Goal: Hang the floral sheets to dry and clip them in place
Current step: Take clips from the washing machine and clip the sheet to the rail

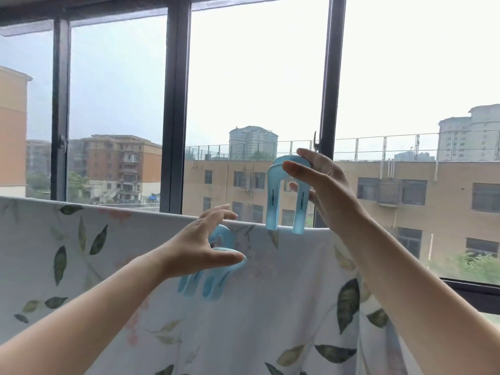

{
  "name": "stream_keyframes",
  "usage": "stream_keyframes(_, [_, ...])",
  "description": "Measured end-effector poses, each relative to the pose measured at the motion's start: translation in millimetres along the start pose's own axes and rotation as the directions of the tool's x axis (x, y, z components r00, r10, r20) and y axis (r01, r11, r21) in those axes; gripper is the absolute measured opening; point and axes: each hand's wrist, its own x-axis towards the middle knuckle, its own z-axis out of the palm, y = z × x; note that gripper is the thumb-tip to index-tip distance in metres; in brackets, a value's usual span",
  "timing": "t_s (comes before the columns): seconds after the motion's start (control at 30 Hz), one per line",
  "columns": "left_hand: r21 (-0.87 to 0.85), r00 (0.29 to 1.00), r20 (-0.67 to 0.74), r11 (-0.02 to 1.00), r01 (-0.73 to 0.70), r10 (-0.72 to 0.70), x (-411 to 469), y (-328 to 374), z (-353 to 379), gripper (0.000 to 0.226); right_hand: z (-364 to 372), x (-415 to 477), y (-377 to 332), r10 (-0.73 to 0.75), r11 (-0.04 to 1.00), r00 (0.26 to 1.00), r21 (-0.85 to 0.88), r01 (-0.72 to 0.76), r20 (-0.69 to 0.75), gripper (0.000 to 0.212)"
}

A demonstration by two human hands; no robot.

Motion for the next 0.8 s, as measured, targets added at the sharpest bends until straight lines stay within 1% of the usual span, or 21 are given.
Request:
stream_keyframes(0.1, [-0.016, 1.000, -0.006, 1.000, -0.002, 0.002, 5.7, -5.3, 6.2, 0.078, -3.8, 4.4, 3.3, 0.007, 1.000, 1.000, 0.016, -0.007, -0.006, 0.083])
stream_keyframes(0.17, [-0.011, 1.000, -0.023, 1.000, -0.011, 0.011, 7.9, -10.3, 10.2, 0.077, -5.1, 7.0, 5.4, -0.002, 1.000, 1.000, 0.027, 0.002, -0.017, 0.075])
stream_keyframes(0.3, [-0.027, 0.998, -0.054, 1.000, -0.013, 0.011, 9.9, -10.7, 12.2, 0.079, -5.3, 9.5, 9.6, -0.021, 0.998, 0.995, 0.056, 0.027, -0.095, 0.061])
stream_keyframes(0.43, [-0.013, 0.998, -0.052, 1.000, -0.026, 0.025, 7.9, -11.5, 13.9, 0.075, -2.5, 7.4, 15.7, -0.010, 1.000, 0.993, 0.018, 0.012, -0.114, 0.060])
stream_keyframes(0.6, [-0.005, 0.998, -0.055, 1.000, -0.019, 0.018, 6.0, -11.1, 14.1, 0.069, -1.0, -1.9, 27.6, 0.061, 0.998, 0.991, -0.005, -0.062, -0.120, 0.043])
stream_keyframes(0.73, [-0.023, 0.999, -0.046, 1.000, -0.005, 0.004, 4.8, -10.1, 14.7, 0.078, -2.1, -9.8, 31.8, 0.073, 0.997, 0.988, 0.003, -0.073, -0.133, 0.038])
stream_keyframes(0.8, [-0.026, 0.999, -0.042, 1.000, 0.002, -0.003, 5.4, -9.4, 14.8, 0.079, -3.0, -11.1, 32.9, 0.064, 0.997, 0.993, -0.039, -0.068, -0.099, 0.038])
